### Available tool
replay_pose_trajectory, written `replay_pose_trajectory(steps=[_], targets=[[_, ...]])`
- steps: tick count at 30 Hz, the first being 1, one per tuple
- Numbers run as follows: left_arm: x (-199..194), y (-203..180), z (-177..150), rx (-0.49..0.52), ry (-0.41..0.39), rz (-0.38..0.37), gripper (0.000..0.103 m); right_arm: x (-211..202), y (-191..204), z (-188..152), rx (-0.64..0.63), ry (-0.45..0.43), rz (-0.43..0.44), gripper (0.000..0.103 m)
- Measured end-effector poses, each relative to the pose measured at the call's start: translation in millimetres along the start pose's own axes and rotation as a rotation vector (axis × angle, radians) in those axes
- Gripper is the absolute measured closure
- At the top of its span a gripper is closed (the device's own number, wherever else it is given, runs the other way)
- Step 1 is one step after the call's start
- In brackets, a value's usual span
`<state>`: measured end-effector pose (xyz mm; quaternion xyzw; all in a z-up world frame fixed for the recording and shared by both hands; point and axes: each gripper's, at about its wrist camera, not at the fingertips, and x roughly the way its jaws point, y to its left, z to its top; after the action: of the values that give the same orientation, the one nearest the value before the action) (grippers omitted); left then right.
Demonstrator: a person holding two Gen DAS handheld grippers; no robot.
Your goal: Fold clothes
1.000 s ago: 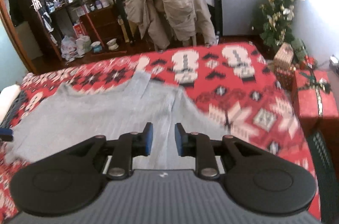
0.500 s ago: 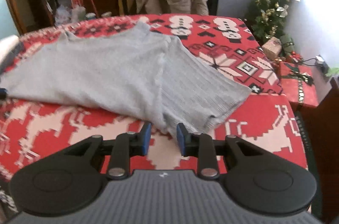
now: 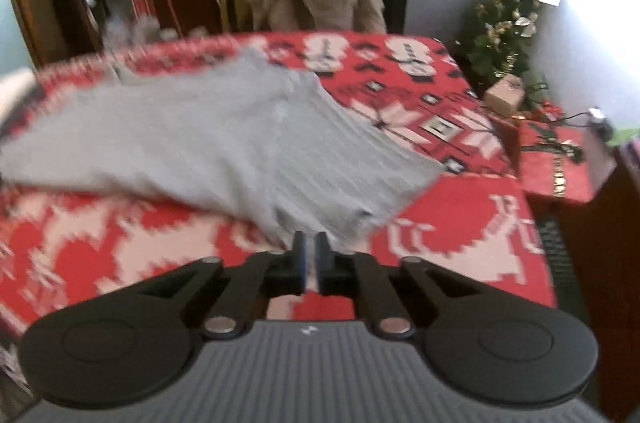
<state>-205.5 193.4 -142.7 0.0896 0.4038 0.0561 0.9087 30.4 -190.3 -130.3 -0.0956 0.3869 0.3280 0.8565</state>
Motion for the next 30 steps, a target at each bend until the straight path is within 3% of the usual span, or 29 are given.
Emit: replay_pose_trajectory(steps=[1,5,7,11,16,22,25,30], targets=[[0.7,-0.7,0.6,-0.005,0.001,0.0,0.092,4.4,3.8,2.1,-0.001,-0.003,0.009,0.078],[2.1,-3.1,-1.6,0.01,0.004,0.013,0.092,25.0,15.6,7.7,-0.024,0.015,0.009,0.079],[1.0,-3.2,-3.0,0.017,0.003,0.015,0.095,34.9,20.0,9.9,-0.033,0.027,0.008,0.102],[-1.6,-0.2,-7.0,0.015,0.015,0.015,0.101,26.6,15.5,10.6,-0.066,0.039,-0.03,0.102],[-2.8,2.5,-9.2,0.009,0.024,0.012,0.101,23.0,-8.0,7.7,0.023,0.036,-0.024,0.102],[-23.1,0.1,12.7,-0.047,-0.076,-0.027,0.095,21.2,-1.4,7.5,0.037,0.02,-0.046,0.093],[-24.1,-16.3,35.0,-0.02,-0.148,-0.058,0.095,9.4,26.1,12.4,-0.065,-0.044,-0.092,0.09],[16.1,-62.4,67.9,-0.079,-0.199,-0.156,0.095,30.1,81.4,25.4,-0.094,-0.092,0.066,0.089]])
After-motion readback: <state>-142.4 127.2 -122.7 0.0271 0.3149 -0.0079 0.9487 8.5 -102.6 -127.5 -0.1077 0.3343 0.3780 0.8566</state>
